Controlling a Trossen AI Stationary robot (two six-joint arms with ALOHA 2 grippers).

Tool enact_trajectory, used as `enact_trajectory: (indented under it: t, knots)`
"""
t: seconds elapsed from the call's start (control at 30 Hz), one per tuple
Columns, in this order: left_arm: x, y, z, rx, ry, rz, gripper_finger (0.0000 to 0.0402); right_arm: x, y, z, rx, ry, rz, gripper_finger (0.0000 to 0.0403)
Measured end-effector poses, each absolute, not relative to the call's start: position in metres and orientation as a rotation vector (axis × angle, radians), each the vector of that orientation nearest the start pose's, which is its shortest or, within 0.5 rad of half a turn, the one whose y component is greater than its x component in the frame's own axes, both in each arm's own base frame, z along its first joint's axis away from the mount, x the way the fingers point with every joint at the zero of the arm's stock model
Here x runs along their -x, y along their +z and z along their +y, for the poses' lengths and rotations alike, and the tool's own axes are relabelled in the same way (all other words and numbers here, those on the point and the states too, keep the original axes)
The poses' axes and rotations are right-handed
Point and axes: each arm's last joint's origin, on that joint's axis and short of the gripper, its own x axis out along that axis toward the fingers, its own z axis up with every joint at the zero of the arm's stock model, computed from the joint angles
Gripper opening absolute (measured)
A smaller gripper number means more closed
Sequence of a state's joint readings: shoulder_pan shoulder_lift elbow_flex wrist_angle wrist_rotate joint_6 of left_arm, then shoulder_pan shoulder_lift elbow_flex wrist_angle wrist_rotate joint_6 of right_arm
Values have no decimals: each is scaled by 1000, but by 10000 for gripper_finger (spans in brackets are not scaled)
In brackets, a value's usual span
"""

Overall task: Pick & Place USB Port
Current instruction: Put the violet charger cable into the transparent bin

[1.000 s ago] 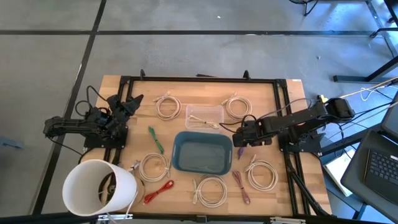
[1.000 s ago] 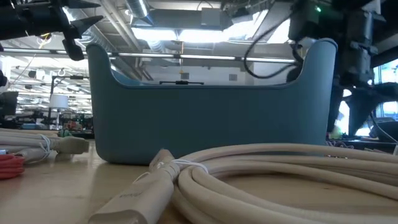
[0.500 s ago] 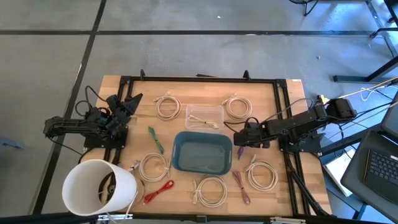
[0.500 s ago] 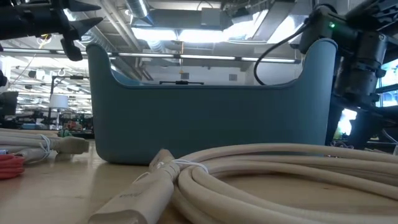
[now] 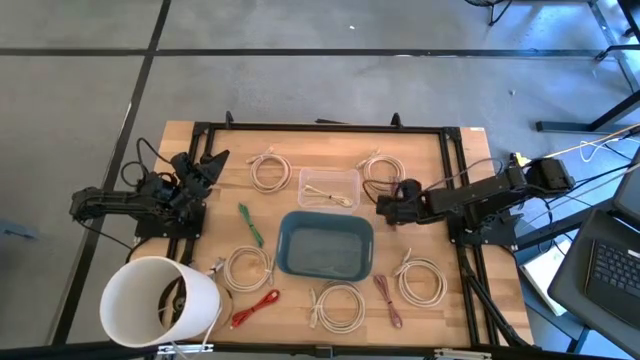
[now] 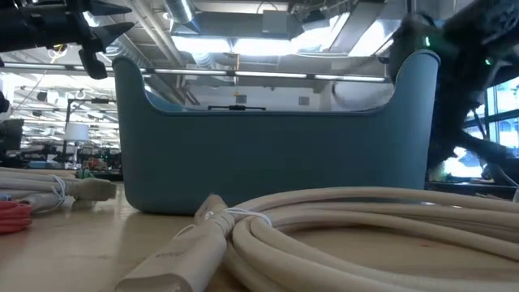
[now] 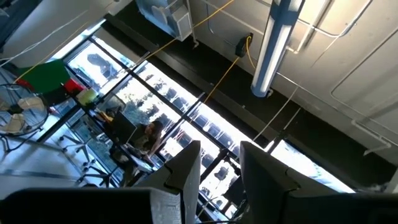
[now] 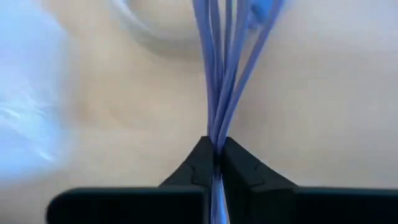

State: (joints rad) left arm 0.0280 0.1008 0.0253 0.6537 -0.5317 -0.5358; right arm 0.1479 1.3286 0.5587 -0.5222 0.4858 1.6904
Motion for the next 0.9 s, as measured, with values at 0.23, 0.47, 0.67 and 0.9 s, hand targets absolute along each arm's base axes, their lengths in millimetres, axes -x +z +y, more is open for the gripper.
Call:
enact_trajectory:
  t: [0.23, 0.47, 0.67, 0.9]
  knots:
    - [-83, 222, 17, 653, 382, -702, 104, -219, 226, 11, -805, -1025, 306, 11]
    - [-84, 222, 17, 652, 384, -697, 104, -244, 323, 7, -287, -575, 402, 11]
    - [-84, 221, 17, 652, 384, -696, 104, -250, 369, -27, -280, -418, 522, 11]
    - [-84, 221, 17, 652, 384, -696, 104, -289, 385, -68, -247, -233, 666, 11]
